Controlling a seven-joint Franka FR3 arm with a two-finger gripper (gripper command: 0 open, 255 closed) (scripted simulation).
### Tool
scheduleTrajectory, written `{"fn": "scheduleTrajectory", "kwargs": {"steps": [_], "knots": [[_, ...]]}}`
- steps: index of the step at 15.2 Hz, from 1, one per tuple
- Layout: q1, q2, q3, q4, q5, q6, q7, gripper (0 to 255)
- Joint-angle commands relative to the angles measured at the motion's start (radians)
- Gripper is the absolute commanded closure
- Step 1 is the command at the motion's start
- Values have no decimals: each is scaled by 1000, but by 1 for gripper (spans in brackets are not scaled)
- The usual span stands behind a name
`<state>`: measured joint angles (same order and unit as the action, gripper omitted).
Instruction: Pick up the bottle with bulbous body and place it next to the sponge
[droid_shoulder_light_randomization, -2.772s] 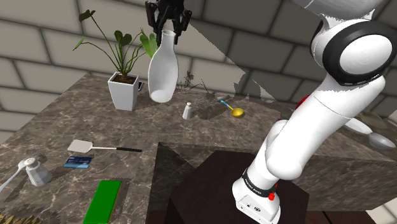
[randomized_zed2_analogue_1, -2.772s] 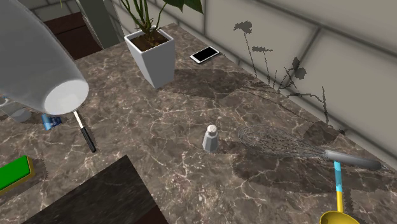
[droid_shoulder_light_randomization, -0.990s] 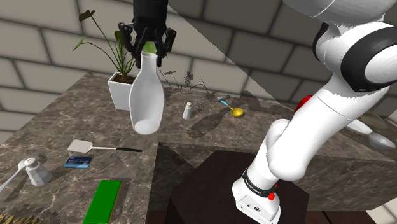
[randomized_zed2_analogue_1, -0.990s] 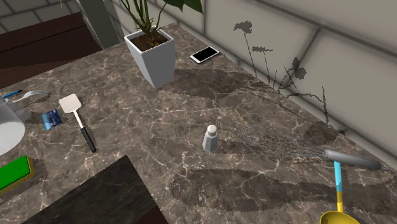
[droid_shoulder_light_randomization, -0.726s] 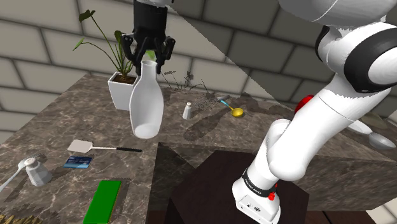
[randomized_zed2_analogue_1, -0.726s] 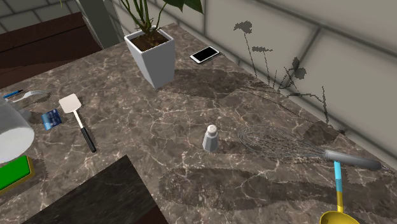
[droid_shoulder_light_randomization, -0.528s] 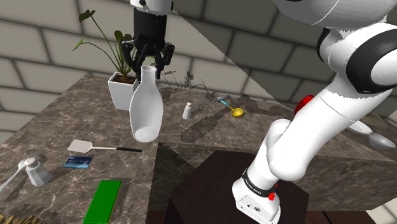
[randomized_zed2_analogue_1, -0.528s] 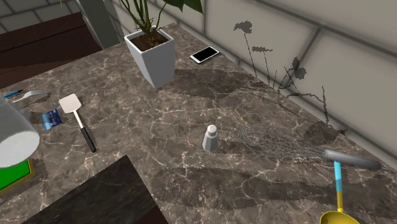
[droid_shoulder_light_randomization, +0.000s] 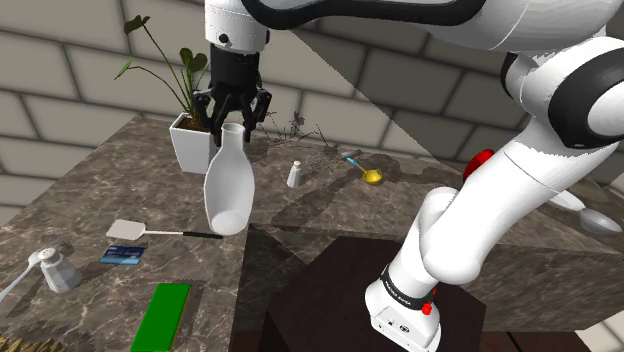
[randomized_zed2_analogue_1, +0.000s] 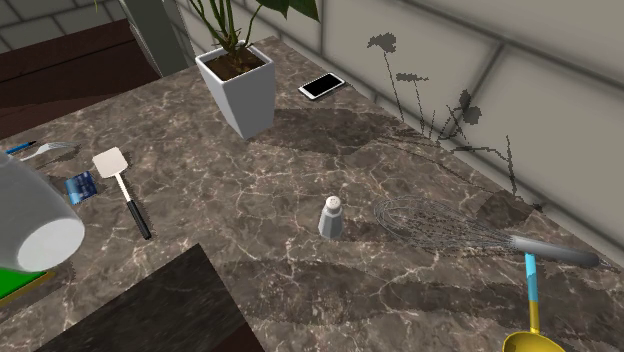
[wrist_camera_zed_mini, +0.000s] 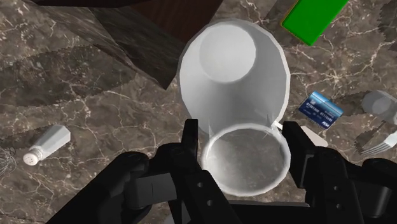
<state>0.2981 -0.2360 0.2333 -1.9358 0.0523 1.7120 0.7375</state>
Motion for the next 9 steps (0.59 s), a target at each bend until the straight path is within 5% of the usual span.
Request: {"fn": "scheduleTrajectory", "kwargs": {"steps": [1, 9], "knots": [[1, -5, 0, -35, 1, 31, -1, 255], [3, -4, 4, -142, 3, 139, -2, 255]]}}
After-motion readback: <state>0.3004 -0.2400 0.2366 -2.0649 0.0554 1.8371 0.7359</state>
